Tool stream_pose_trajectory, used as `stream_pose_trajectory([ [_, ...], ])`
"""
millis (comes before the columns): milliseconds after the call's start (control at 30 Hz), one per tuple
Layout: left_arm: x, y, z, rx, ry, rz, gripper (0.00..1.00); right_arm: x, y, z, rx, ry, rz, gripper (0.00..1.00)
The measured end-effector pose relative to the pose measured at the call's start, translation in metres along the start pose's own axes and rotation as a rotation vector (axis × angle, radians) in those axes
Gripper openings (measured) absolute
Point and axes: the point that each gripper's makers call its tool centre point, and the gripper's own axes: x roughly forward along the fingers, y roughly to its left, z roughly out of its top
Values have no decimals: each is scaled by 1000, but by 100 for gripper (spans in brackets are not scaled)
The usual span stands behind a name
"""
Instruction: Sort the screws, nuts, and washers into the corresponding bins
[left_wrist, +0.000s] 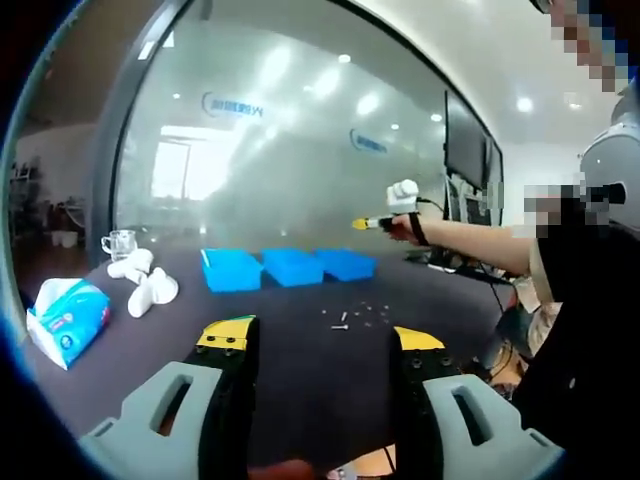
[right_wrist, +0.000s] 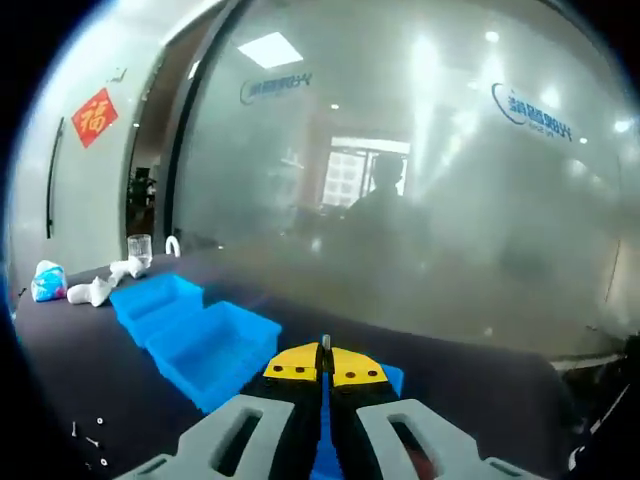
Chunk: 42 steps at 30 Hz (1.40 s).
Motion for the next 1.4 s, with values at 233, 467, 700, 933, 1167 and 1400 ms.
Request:
stream_pose_trajectory([
  [233, -4, 3, -3, -12, 0, 9, 50, -1, -1, -2, -18, 3, 6, 18],
  [467, -4, 5, -2, -13, -6, 10, 50, -15, 4, 2, 0, -22, 25, 24],
  [700, -2, 4, 0, -10, -9, 3, 50, -42, 21, 10, 6, -70, 71, 24],
  [933, 2, 3, -1, -9, -4, -11, 50, -90, 53, 22, 6, -145, 142, 24],
  [1167, 5, -1, 1, -4, -6, -28, 50, -142, 69, 21, 14, -201, 189, 24],
  [1400, 8, -7, 3, 4, -6, -46, 50, -170, 64, 3, 23, -201, 207, 24],
])
